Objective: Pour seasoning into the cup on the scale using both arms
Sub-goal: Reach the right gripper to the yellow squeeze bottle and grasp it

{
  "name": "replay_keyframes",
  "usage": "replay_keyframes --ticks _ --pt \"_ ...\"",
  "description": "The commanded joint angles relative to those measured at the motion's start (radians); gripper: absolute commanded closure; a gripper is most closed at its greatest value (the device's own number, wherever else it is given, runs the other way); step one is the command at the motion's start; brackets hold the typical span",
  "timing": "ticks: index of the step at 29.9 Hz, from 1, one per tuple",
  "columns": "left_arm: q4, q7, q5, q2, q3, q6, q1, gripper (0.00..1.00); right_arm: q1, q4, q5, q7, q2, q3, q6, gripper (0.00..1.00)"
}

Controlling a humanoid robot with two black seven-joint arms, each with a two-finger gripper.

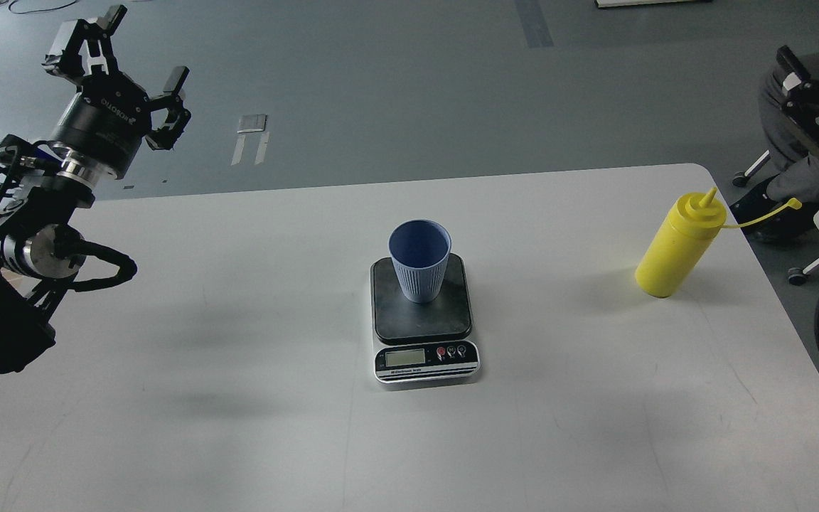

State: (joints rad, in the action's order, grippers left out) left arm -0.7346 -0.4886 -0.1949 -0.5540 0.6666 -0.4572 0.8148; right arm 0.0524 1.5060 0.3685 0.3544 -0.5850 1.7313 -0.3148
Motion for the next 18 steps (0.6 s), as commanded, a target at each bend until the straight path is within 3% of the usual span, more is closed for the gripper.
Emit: replay_keyframes --ticks 1,5,18 --pt "0.000 0.000 0.000 -0.003 -0.004 0.000 0.001 0.02 -0.168 0.078 0.004 0.001 0.023 0.069 -0.007 0.00" --pt "0.000 0.000 -0.003 -0.004 -0.010 0.000 0.001 0.02 -0.297 0.105 0.004 0.001 0.128 0.096 -0.012 0.00" --pt "0.000 0.000 -0.006 -0.007 -0.012 -0.001 0.004 0.02 -0.425 0.086 0.000 0.003 0.342 0.067 -0.029 0.00"
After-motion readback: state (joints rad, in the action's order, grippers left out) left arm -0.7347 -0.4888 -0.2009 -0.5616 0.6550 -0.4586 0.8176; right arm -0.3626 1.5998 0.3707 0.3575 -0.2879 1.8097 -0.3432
